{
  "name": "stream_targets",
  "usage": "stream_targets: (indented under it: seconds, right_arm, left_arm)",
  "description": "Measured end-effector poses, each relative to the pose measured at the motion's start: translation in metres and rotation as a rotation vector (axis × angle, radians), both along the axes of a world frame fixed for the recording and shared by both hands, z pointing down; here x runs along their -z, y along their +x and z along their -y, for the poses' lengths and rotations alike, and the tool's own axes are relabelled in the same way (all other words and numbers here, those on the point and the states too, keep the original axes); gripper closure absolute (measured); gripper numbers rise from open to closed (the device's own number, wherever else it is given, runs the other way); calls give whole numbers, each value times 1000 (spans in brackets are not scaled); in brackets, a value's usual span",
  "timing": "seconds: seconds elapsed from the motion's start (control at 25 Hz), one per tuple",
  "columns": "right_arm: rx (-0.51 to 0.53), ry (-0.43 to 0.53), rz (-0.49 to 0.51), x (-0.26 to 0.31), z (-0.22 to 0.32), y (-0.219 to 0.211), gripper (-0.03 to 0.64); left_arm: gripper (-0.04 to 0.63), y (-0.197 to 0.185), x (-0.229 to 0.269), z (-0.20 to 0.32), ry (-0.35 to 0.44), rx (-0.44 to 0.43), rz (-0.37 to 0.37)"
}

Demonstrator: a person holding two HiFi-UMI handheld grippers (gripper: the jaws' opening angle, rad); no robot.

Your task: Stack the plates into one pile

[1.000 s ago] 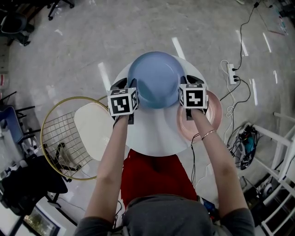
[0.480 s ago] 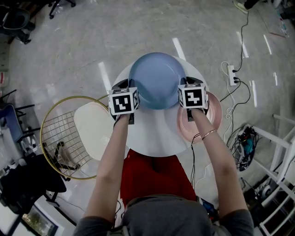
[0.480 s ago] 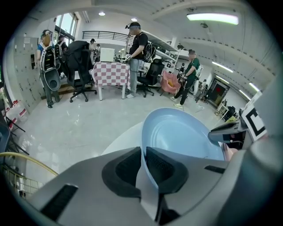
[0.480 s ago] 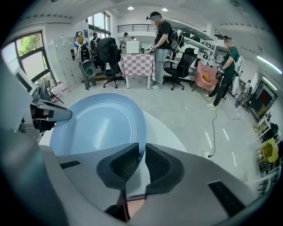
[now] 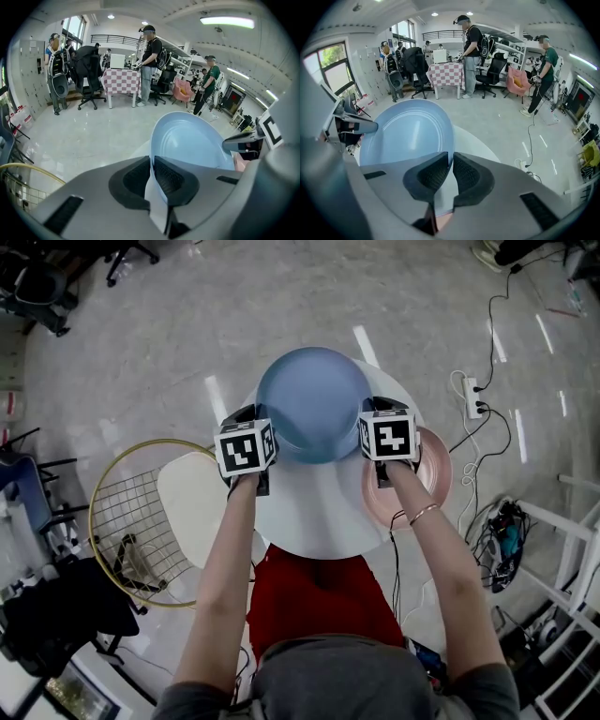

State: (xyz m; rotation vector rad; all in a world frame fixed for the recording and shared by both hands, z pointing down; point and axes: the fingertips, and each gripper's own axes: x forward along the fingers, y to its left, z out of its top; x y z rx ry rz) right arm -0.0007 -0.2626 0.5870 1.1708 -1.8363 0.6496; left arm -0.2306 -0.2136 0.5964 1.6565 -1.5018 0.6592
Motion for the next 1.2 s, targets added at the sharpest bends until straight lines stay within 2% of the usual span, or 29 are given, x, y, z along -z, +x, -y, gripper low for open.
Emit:
stream_targets:
  seconds: [0.24, 0.52, 0.96, 1.2]
  right_arm:
    - [-3, 40, 16, 29, -7, -5, 565]
    - [-76, 111, 18, 62, -15, 20, 565]
    - [-246, 158, 22, 96, -62, 98, 565]
    - [-383, 169, 16, 103, -104, 154, 565]
  left_arm:
    - [558, -6, 28, -2, 45, 10, 5]
    - [561, 15, 60, 10, 112, -42, -19]
    - [563, 92, 89, 4, 155, -202, -53]
    - [563, 153, 98, -4, 173, -340, -66]
